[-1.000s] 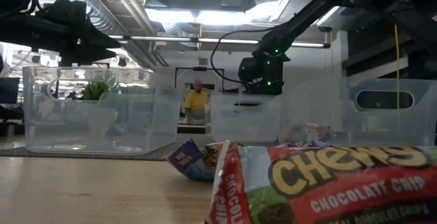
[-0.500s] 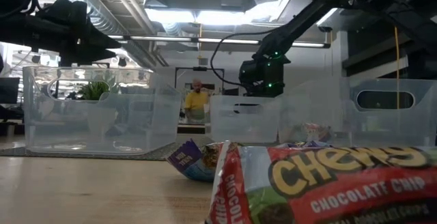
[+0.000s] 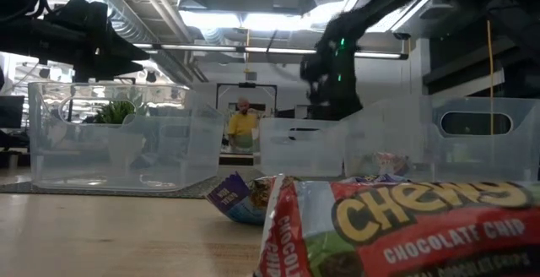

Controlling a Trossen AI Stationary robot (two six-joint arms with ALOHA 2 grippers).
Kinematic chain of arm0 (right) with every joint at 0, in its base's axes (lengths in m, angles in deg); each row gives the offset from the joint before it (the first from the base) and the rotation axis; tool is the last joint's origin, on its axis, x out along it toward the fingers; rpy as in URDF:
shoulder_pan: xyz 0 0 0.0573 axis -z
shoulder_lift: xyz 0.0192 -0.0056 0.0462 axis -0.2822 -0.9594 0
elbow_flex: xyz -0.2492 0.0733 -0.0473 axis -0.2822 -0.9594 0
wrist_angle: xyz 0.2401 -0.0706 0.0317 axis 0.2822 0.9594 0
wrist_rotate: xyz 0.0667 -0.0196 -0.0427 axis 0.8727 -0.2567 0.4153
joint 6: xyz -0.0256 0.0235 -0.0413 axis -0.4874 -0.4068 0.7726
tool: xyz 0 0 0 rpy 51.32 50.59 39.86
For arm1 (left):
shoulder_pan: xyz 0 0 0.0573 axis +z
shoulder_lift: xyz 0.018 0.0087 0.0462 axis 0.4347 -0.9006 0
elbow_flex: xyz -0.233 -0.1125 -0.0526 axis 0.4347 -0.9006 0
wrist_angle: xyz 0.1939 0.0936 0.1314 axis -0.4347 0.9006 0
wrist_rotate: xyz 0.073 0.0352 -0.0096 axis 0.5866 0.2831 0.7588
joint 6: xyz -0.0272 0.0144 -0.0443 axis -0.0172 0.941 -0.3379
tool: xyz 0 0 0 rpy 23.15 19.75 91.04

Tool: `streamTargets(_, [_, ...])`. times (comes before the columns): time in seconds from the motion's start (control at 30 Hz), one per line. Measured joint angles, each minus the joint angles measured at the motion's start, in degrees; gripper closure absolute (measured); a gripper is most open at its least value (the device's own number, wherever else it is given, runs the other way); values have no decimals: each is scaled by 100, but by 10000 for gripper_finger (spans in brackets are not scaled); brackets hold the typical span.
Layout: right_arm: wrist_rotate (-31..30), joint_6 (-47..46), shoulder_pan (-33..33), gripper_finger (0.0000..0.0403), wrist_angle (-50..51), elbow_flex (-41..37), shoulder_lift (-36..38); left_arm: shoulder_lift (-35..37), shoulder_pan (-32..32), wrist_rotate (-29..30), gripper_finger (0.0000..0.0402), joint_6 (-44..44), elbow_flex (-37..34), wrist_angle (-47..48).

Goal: Pick and place Granola Bars by type
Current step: Put the red granola bar into the bottom right transparent bin

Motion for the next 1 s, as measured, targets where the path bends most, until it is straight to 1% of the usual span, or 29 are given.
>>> streamTargets(0.07, [2, -153, 15, 354, 44, 105, 378, 0, 0, 0, 222, 6, 0, 2])
streamTargets(0.13, [2, -352, 19, 362, 138, 145, 872, 0, 0, 0, 222, 30, 0, 2])
streamTargets(0.23, [33, -745, 2, 376, 369, 148, 1749, 0, 0, 0, 222, 102, 0, -1])
streamTargets(0.3, [141, -984, -92, 377, 489, 150, 2358, 0, -1, 0, 222, 104, 0, -1])
streamTargets(0.43, [549, -1580, -433, 359, 514, 153, 3634, 0, 0, -83, 222, 106, 0, -1])
streamTargets(0.5, [567, -1911, -606, 353, 449, 156, 4223, 0, 0, -171, 222, 106, 0, -2])
streamTargets(0.6, [451, -2347, -814, 357, 174, 156, 4923, 0, -2, -219, 222, 106, 0, -3])
streamTargets(0.7, [315, -2576, -992, 368, -77, 156, 5399, 0, 0, -249, 222, 134, 0, -3])
streamTargets(0.8, [310, -2721, -1126, 373, -177, 156, 5643, 0, 0, -249, 222, 282, 0, -4])
streamTargets(0.9, [318, -2817, -1330, 369, -187, 156, 5731, 0, -2, -252, 222, 364, 0, -5])
streamTargets(1.0, [583, -2879, -1691, 365, -193, 154, 5704, 0, -1, -256, 222, 364, 0, -7])
